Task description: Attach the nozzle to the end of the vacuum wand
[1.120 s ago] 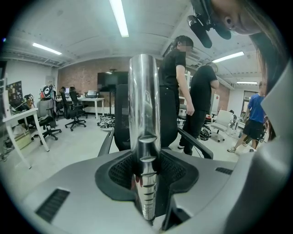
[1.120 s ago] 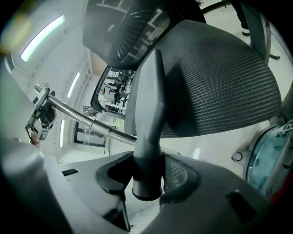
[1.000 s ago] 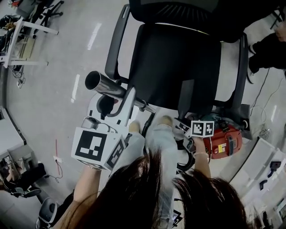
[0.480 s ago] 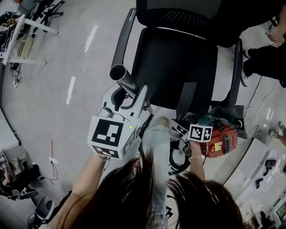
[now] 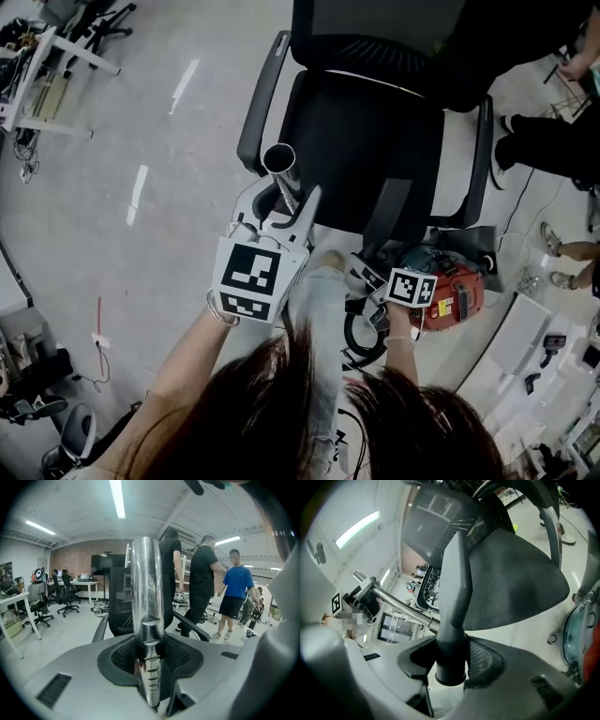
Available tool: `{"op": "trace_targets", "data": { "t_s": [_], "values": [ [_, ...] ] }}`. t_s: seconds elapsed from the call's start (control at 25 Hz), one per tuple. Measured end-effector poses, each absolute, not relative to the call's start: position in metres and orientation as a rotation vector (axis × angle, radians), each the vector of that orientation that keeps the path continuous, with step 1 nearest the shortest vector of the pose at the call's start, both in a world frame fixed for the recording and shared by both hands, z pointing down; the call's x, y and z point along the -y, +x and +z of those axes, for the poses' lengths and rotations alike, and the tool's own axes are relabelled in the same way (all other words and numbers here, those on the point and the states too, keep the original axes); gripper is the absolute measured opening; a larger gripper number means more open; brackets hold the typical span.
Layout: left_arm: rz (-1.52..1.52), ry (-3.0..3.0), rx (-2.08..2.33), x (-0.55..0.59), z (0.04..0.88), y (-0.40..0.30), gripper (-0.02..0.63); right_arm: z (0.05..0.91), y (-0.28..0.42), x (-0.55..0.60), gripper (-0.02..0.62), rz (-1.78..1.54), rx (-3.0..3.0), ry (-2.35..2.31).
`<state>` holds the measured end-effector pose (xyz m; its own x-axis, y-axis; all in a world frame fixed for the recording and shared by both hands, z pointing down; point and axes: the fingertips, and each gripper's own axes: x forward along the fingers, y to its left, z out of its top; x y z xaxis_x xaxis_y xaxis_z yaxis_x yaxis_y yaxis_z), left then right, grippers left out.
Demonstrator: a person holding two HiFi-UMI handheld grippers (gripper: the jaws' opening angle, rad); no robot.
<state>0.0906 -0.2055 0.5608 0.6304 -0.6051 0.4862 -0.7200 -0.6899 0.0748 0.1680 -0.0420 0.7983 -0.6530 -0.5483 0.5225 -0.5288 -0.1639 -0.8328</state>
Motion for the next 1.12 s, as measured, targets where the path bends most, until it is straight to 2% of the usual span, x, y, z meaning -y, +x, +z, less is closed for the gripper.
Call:
{"op": "trace_targets", "data": {
  "t_s": [1.12],
  "values": [
    [0.694, 2.653, 0.938, 0.16, 0.545, 0.098, 0.153, 0.672, 0.151, 0.044, 0.181, -1.775, -2.078, -1.4]
  ]
}}
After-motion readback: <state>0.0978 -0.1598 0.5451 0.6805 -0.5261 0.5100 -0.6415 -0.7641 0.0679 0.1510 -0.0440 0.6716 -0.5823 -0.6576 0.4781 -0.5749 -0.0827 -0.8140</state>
